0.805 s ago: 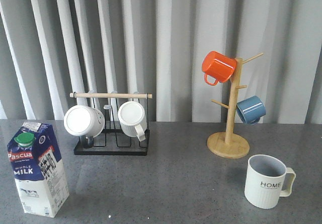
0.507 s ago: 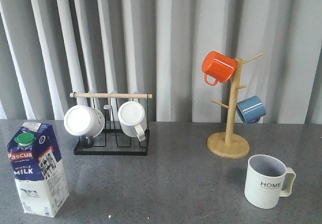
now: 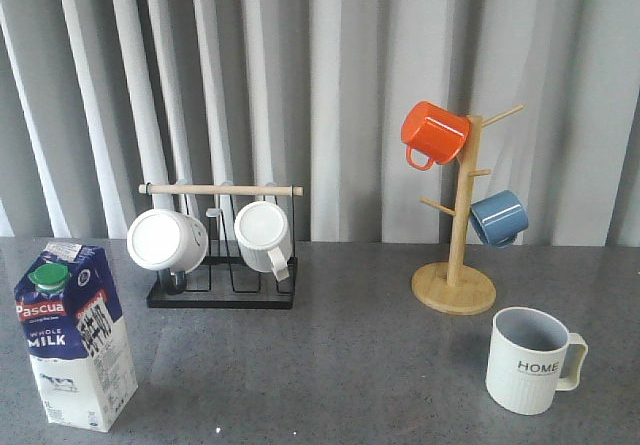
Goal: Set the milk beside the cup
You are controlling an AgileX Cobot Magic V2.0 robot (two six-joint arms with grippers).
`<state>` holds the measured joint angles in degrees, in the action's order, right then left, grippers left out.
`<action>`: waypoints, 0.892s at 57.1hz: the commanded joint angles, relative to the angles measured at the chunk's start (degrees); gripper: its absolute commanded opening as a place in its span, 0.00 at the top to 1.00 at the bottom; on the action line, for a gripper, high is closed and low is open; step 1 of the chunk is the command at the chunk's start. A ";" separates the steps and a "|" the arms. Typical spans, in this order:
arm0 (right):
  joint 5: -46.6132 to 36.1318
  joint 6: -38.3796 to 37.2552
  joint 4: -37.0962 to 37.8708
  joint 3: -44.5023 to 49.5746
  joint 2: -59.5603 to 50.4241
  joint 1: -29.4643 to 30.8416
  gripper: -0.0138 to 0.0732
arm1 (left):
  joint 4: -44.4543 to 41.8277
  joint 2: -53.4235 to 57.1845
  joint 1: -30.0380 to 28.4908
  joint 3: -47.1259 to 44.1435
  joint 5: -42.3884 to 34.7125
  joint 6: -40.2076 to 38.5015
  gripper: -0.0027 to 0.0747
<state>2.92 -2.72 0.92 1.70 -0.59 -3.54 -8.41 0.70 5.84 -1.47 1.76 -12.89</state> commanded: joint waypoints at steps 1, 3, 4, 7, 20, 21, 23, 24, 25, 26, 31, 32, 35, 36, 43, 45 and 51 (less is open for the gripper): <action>-4.43 0.34 0.52 0.39 -0.68 0.32 0.85 | 0.11 0.58 -0.12 0.99 -4.08 -0.38 0.97; -4.96 0.40 0.75 0.26 -0.68 0.34 0.85 | 0.11 0.58 -0.12 1.04 -4.09 -0.20 0.97; -5.15 0.45 0.95 0.26 -0.68 0.34 0.85 | 0.11 0.58 -0.12 1.04 -4.09 -0.07 0.97; -6.04 0.34 1.13 0.26 -0.68 0.34 0.85 | 0.05 0.58 -0.12 1.04 -4.22 0.93 0.97; -22.08 1.16 0.94 -2.40 0.21 0.41 0.85 | -0.01 -0.03 -0.12 7.34 -11.52 2.29 0.97; -22.24 2.12 1.06 -3.55 0.82 0.47 0.85 | -0.07 -0.34 -0.12 8.62 -11.52 3.02 0.97; -21.97 4.61 1.24 -5.59 2.31 0.48 0.85 | -0.14 -2.05 -0.12 10.92 -11.03 5.83 0.97; -21.66 6.54 1.24 -6.82 3.54 0.48 0.85 | -0.20 -2.83 -0.12 11.89 -10.77 6.87 0.97; -21.45 7.88 1.24 -7.64 4.47 0.48 0.85 | -0.24 -4.24 -0.12 13.36 -10.40 8.43 0.97; -21.12 9.86 1.10 -8.82 6.09 0.48 0.85 | -0.24 -5.86 -0.12 14.86 -9.86 9.85 0.97; -19.40 17.45 -1.51 -13.55 15.18 0.48 0.85 | 0.14 -15.00 -0.12 21.38 -7.09 12.28 0.97; -19.13 18.73 -2.82 -14.57 18.01 0.48 0.85 | 0.14 -17.51 -0.12 22.73 -6.75 12.19 0.97; -18.49 20.24 -7.72 -16.84 25.85 0.48 0.85 | 0.14 -24.34 -0.12 26.02 -5.40 11.74 0.97; -18.50 20.23 -9.86 -17.77 28.65 0.48 0.85 | 0.14 -26.83 -0.12 27.08 -5.17 11.46 0.97; -22.25 20.46 -21.23 -22.26 41.69 -0.28 0.85 | 0.14 -38.39 -0.12 31.52 -6.38 8.58 0.97; -24.25 21.21 -23.02 -22.63 43.95 -0.36 0.85 | 0.14 -40.75 -0.12 32.18 -6.84 8.55 0.97; -31.50 21.35 -26.71 -22.71 48.76 -0.26 0.85 | 0.14 -45.91 -0.12 32.22 -10.14 8.55 0.97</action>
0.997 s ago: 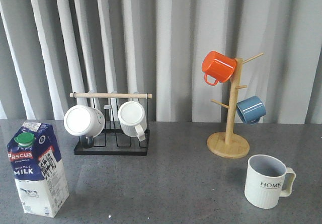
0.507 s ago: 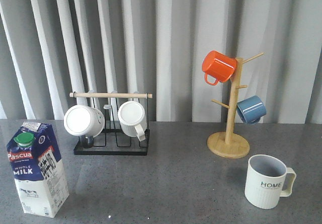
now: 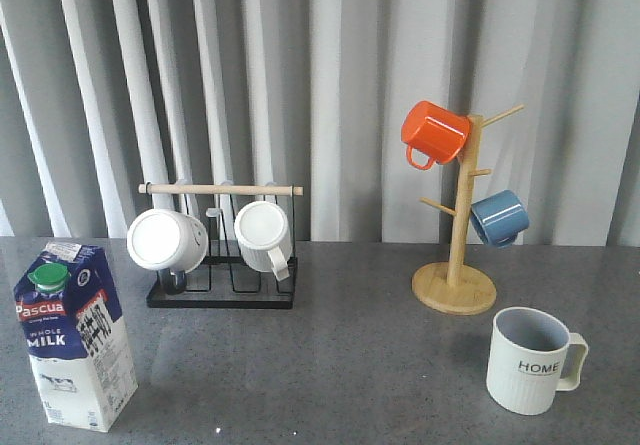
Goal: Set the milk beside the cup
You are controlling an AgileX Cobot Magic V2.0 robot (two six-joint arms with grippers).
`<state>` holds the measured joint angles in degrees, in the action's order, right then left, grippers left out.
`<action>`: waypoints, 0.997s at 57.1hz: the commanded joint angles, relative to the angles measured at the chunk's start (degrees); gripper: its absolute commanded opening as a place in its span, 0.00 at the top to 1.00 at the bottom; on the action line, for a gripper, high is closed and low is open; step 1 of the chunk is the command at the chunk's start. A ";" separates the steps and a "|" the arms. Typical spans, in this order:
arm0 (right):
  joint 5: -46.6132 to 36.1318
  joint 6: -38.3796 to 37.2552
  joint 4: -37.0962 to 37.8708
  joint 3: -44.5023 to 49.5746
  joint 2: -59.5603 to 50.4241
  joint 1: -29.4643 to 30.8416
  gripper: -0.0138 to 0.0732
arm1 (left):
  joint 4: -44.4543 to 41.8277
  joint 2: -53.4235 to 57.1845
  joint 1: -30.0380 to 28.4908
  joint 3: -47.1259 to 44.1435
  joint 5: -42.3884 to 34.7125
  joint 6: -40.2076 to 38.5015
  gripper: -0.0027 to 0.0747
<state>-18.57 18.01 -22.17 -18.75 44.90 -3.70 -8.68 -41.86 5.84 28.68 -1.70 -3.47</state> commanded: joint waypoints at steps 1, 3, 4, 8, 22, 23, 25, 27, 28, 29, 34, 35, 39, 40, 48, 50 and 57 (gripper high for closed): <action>-10.78 0.29 -4.42 -2.26 3.85 -0.09 0.85 | 0.41 -3.91 -0.12 2.08 -6.95 -0.87 0.97; -11.12 -0.06 -5.45 -2.26 4.47 -0.09 0.85 | 0.43 -4.68 -0.12 2.08 -7.42 -0.92 0.97; -11.12 -0.02 -6.02 -2.26 4.72 -0.09 0.85 | 0.43 -5.03 -0.12 2.08 -7.57 -0.92 0.97; -10.83 0.70 -6.55 -2.26 4.80 -0.09 0.85 | 0.43 -5.47 -0.12 2.08 -8.13 -0.92 0.97; -10.57 6.81 -6.88 -2.26 4.18 -0.09 0.84 | 0.48 -5.39 -0.12 2.08 -12.01 -3.99 0.88; -10.39 6.20 -6.97 -2.26 3.94 -0.09 0.84 | 0.48 -5.39 -0.12 2.08 -12.24 -4.35 0.87; -9.58 5.38 -6.98 -2.26 3.39 -0.09 0.83 | 0.48 -5.39 -0.12 2.08 -12.68 -5.29 0.83; -8.29 5.57 -6.98 -2.26 2.65 -0.09 0.83 | 0.48 -5.39 -0.12 2.08 -12.93 -5.67 0.80; -7.76 5.82 -6.90 -2.26 2.19 -0.09 0.83 | 0.48 -5.39 -0.12 2.08 -12.96 -5.83 0.78; -7.03 6.52 -6.72 -2.26 1.92 -0.09 0.83 | 0.48 -5.39 -0.12 2.08 -12.96 -5.83 0.76; -5.14 11.57 -6.35 -2.26 1.13 -0.09 0.82 | 0.48 -5.39 -0.12 2.08 -12.75 -5.83 0.65; -4.99 12.73 -6.35 -2.26 1.13 -0.09 0.81 | 0.48 -5.39 -0.12 2.08 -12.70 -5.83 0.63; -4.55 15.79 -6.46 -2.26 1.13 -0.09 0.76 | 0.48 -5.39 -0.12 2.08 -12.70 -5.83 0.55; -4.39 16.18 -6.55 -2.26 1.13 -0.09 0.74 | 0.43 -5.39 -0.12 2.08 -12.70 -5.83 0.52; -4.20 17.14 -7.68 -2.26 1.13 -0.09 0.53 | 0.43 -5.39 -0.12 2.03 -12.42 -5.83 0.44; -4.20 17.14 -8.36 -2.26 1.13 -0.09 0.46 | 0.43 -5.39 -0.12 2.03 -12.42 -5.83 0.44; -4.45 17.28 -11.77 -2.26 2.06 -0.09 0.29 | 0.43 -5.39 -0.12 2.03 -12.42 -5.83 0.44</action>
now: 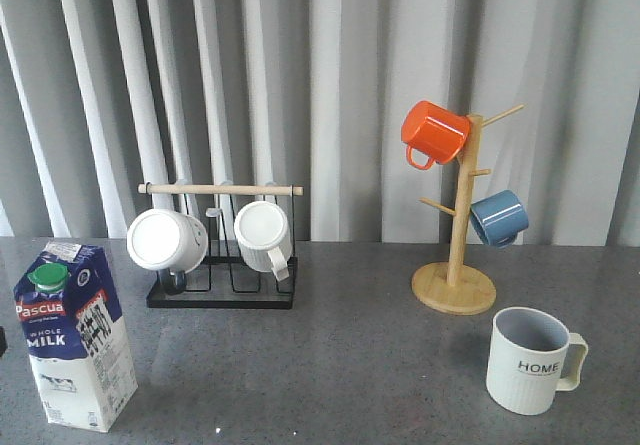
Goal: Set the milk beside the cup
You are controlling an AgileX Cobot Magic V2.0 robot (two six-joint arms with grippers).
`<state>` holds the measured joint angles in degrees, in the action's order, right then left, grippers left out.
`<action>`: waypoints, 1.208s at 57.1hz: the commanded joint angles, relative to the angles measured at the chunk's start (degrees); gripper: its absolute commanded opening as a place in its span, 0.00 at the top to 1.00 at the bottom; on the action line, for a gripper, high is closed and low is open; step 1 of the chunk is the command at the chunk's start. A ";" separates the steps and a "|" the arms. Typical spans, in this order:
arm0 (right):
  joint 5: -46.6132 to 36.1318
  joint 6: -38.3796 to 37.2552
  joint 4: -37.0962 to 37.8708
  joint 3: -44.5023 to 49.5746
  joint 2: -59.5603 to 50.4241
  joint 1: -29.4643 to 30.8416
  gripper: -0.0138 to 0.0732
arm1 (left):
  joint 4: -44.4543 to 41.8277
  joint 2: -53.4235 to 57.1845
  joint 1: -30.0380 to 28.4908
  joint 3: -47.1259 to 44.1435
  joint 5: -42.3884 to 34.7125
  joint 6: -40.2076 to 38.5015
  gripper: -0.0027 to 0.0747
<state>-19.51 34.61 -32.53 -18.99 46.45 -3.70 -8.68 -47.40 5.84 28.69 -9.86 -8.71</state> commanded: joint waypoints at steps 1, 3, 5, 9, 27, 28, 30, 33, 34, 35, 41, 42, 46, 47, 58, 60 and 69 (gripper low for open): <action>-3.51 0.85 -1.90 -2.02 0.80 -0.09 0.27 | 0.43 0.15 -0.12 2.01 -4.26 -0.58 0.44; -3.51 0.85 -2.13 -2.02 1.23 -0.09 0.24 | 0.43 0.15 -0.12 2.01 -4.26 -0.58 0.44; -3.39 0.85 -2.24 -2.02 1.70 -0.09 0.22 | 0.43 0.15 -0.12 2.01 -4.26 -0.58 0.44; -2.24 0.85 -2.24 -2.02 2.50 -0.09 0.22 | 0.43 0.15 -0.12 2.01 -4.26 -0.58 0.44; -1.06 -0.71 6.46 -1.56 2.89 -0.02 0.25 | 0.43 0.15 -0.12 2.01 -4.26 -0.58 0.44; -1.51 -1.97 8.62 -1.56 3.10 -0.02 0.25 | 0.43 0.15 -0.12 2.01 -4.26 -0.58 0.44; -2.55 -5.13 12.61 -1.56 3.49 -0.02 0.26 | 0.43 0.15 -0.12 2.01 -4.26 -0.58 0.44; -4.28 -10.75 18.29 -1.56 4.24 0.03 0.26 | 0.43 0.15 -0.12 2.01 -4.26 -0.58 0.44; -4.73 -13.18 20.57 -1.56 4.60 0.32 0.26 | 0.43 0.15 -0.12 2.01 -4.26 -0.58 0.44; -5.24 -14.90 22.13 -1.56 4.88 0.65 0.26 | 0.43 0.15 -0.12 2.01 -4.26 -0.58 0.44; -7.31 -28.28 31.73 -1.56 7.93 5.93 0.27 | 0.43 0.15 -0.12 2.01 -4.32 -0.58 0.44; -7.65 -30.62 32.53 -1.56 8.41 6.87 0.27 | 0.43 0.15 -0.12 2.01 -4.32 -0.58 0.44; -9.73 -37.73 38.21 -1.74 11.06 11.53 0.27 | 0.43 0.15 -0.12 2.01 -4.14 -0.58 0.44; -10.78 -38.98 39.73 -1.74 11.92 12.77 0.27 | 0.43 0.15 -0.12 2.01 -4.14 -0.58 0.44; -20.82 -46.53 51.66 -1.74 21.66 18.27 0.27 | 0.43 0.15 -0.12 2.01 -4.14 -0.58 0.44; -22.97 -45.85 52.63 -1.74 23.91 18.43 0.27 | 0.43 0.15 -0.12 2.01 -4.14 -0.58 0.44; -32.50 -39.17 53.61 -1.85 33.80 18.94 0.27 | 0.43 0.15 -0.12 2.01 -4.14 -0.58 0.44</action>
<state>-42.23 -8.84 20.35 -19.05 76.36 14.77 -8.68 -47.40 5.84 28.69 -9.86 -8.76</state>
